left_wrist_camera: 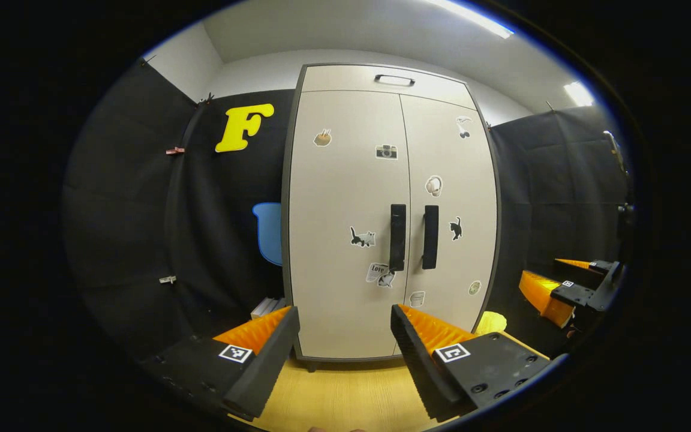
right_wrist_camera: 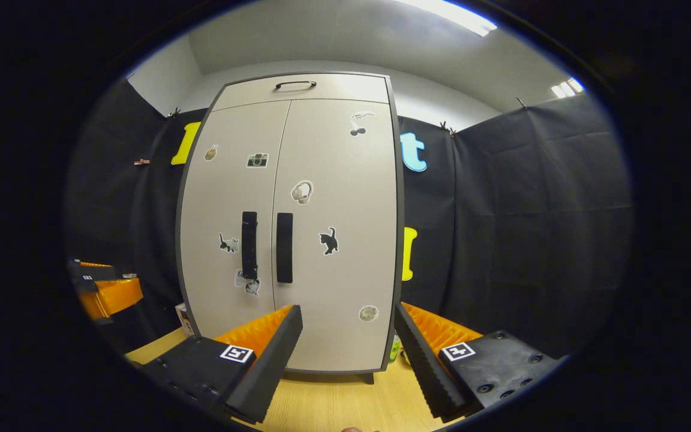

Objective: Open the right door of the double-door shoe cabinet with the right hand, and open the left door with the left hand.

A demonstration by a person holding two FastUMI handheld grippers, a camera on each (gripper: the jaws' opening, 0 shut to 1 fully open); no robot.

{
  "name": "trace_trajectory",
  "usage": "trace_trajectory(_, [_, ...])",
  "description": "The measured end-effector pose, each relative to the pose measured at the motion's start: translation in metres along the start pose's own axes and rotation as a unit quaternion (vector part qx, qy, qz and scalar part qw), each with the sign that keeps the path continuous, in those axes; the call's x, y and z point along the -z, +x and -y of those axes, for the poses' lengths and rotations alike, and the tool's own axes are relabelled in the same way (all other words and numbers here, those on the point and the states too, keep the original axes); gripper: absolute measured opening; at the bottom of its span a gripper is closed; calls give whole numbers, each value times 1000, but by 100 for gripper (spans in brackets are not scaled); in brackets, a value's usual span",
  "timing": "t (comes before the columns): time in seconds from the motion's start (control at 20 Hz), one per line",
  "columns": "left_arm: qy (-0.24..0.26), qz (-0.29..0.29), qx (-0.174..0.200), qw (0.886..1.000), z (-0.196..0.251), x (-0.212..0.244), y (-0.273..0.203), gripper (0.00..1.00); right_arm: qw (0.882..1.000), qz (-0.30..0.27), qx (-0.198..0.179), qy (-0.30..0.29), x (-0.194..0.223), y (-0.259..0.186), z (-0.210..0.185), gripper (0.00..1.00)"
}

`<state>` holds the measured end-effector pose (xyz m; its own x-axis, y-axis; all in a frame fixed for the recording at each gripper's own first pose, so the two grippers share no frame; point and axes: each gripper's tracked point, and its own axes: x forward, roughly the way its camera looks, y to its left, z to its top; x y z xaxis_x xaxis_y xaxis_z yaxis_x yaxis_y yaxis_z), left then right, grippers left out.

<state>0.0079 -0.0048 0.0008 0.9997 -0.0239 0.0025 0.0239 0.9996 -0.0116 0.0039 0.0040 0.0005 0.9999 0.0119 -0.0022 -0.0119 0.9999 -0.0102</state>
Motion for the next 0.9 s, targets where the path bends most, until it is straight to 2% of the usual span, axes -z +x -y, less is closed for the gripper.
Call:
trace_trajectory(0.45, [-6,0,-7,1000,-8,3,6,95,1000,-1,-6,-3,-3,9,-6,98])
trace_trajectory(0.9, [-12,-1,-16,1000,-17,3,8,95,999,4,-43,4,-26,50,-37,98])
